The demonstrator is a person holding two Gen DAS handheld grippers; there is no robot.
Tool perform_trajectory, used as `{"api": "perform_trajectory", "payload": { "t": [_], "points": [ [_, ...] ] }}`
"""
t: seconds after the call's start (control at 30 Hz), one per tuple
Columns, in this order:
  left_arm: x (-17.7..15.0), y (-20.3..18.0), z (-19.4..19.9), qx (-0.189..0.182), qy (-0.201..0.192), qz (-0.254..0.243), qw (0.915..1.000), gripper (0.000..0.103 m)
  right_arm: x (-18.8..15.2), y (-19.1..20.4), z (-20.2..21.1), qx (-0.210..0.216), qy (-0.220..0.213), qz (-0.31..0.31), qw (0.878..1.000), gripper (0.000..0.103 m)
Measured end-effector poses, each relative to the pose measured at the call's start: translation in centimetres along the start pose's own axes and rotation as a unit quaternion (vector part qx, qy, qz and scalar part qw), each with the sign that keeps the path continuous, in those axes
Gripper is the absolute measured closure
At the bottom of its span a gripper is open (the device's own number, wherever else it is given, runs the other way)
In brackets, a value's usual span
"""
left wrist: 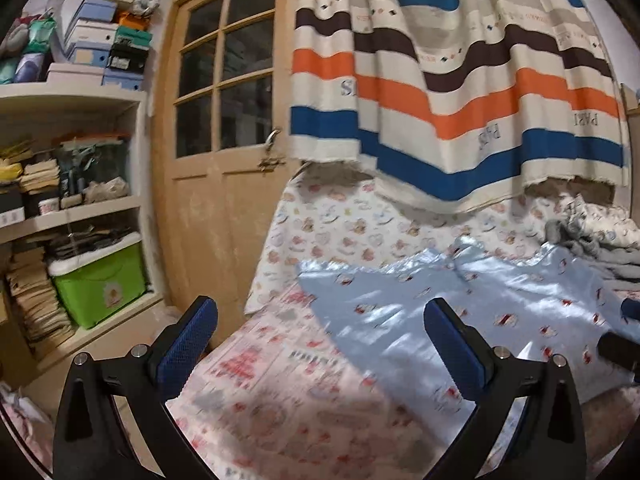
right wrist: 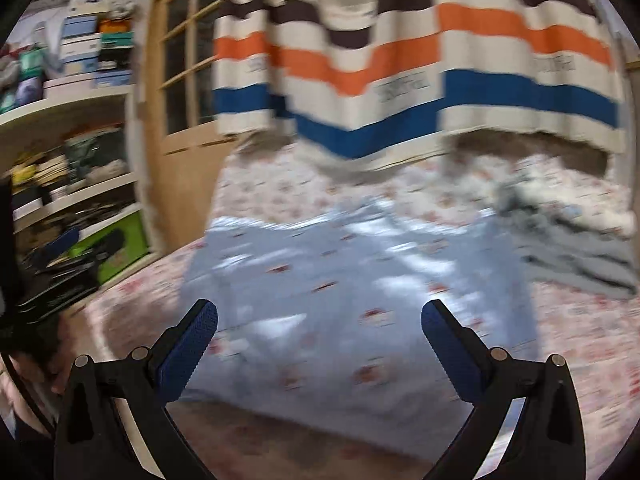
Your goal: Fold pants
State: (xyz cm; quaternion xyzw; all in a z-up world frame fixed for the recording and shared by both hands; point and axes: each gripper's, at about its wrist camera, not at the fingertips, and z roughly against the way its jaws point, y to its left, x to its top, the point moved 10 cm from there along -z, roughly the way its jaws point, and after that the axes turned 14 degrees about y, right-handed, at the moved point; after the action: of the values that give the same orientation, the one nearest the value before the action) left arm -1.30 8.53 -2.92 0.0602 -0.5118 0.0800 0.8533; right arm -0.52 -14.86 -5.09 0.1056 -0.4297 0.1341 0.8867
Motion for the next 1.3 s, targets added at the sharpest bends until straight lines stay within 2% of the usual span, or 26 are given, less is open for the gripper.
{"api": "perform_trajectory", "payload": {
  "t": [0.17, 0.3, 0.43, 0.53, 0.63, 0.8, 0.87, 0.97, 1.07, 1.17, 1.3],
  "points": [
    [-1.6, 2.5, 0.1, 0.015, 0.012, 0.022, 0.9996, 0.001, -2.1, 4.6, -1.4, 0.045, -0.001, 0.015, 0.999, 0.002],
    [-2.0, 3.5, 0.3, 0.022, 0.011, 0.026, 0.9994, 0.001, -3.6, 7.7, -2.7, 0.054, -0.001, 0.050, 0.997, 0.021],
    [-2.1, 3.9, 0.3, 0.023, 0.010, 0.029, 0.9993, 0.001, -5.3, 10.1, -4.2, 0.050, 0.020, 0.095, 0.994, 0.050],
    [-2.3, 4.1, 0.1, 0.020, 0.014, 0.035, 0.9991, 0.001, -6.0, 10.7, -5.0, 0.032, 0.023, 0.115, 0.993, 0.062],
    [-2.7, 4.3, -0.2, 0.020, 0.021, 0.038, 0.9988, 0.001, -6.6, 10.4, -6.3, 0.027, 0.049, 0.116, 0.992, 0.067],
    [-3.1, 4.5, -0.6, 0.020, 0.030, 0.042, 0.9985, 0.001, -6.8, 10.1, -6.4, 0.027, 0.049, 0.119, 0.991, 0.067],
    [-3.1, 4.5, -0.7, 0.020, 0.032, 0.041, 0.9984, 0.001, -6.7, 9.7, -6.5, 0.015, 0.047, 0.112, 0.992, 0.078],
    [-3.2, 4.4, -0.8, 0.020, 0.033, 0.040, 0.9984, 0.001, -6.3, 9.3, -6.3, 0.040, 0.048, 0.091, 0.994, 0.091],
    [-3.0, 4.3, -0.9, 0.021, 0.032, 0.034, 0.9987, 0.001, -5.5, 8.9, -5.8, 0.050, 0.038, 0.080, 0.995, 0.091],
    [-2.0, 3.8, -1.2, 0.015, 0.027, 0.022, 0.9993, 0.001, -4.1, 8.3, -4.4, 0.036, -0.003, 0.074, 0.997, 0.091],
    [1.4, 2.6, -3.2, -0.029, 0.031, -0.010, 0.9991, 0.001, -2.5, 7.6, -4.0, 0.018, -0.004, 0.069, 0.997, 0.091]
  ]
}}
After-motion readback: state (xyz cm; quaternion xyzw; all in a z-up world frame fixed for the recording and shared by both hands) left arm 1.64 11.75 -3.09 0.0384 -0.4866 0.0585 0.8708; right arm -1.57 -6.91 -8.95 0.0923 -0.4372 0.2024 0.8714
